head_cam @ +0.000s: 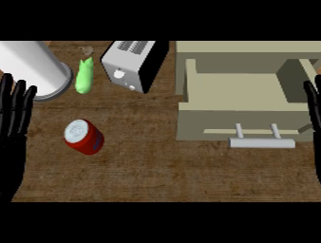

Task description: Pick up the can, place it into the drawer and close the drawer

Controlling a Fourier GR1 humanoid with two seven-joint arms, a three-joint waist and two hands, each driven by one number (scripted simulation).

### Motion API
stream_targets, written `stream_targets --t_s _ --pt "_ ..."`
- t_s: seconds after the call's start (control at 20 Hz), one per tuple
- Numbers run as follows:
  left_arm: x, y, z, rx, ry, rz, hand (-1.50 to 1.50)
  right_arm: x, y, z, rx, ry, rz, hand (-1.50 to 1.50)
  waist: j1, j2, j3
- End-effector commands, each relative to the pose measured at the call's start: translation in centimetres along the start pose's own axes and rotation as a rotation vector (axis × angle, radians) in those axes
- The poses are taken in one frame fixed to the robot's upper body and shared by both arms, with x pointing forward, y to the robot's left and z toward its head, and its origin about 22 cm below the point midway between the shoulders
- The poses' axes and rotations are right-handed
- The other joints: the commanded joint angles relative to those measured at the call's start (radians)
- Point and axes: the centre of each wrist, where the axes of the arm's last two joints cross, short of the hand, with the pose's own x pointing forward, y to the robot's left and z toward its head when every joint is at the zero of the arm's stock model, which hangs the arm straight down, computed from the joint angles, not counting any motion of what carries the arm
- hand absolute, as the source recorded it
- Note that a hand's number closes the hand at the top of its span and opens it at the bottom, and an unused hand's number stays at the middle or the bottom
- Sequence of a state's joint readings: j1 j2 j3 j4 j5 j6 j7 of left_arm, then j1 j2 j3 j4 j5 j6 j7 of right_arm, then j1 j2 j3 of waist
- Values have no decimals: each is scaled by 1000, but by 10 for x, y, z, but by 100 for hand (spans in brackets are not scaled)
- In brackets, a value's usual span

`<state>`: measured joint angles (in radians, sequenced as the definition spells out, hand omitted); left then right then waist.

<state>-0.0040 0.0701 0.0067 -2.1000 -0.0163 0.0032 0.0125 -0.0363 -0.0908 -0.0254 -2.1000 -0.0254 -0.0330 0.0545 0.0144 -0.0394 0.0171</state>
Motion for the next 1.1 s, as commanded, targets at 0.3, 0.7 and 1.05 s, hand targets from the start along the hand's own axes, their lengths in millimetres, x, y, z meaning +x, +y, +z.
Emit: stream_targets --t_s 0.3,0.7,1.05 --pt "-23 32 40 296 347 -28 -150 -23 -10 17 -104 224 25 -150 1 51 -18" --pt "2 49 43 355 410 -35 -150 -13 -29 29 -126 298 37 -150 -15 38 -17" --pt "6 44 28 343 434 -33 -150 -19 -16 19 -111 271 46 -150 -14 39 -17"
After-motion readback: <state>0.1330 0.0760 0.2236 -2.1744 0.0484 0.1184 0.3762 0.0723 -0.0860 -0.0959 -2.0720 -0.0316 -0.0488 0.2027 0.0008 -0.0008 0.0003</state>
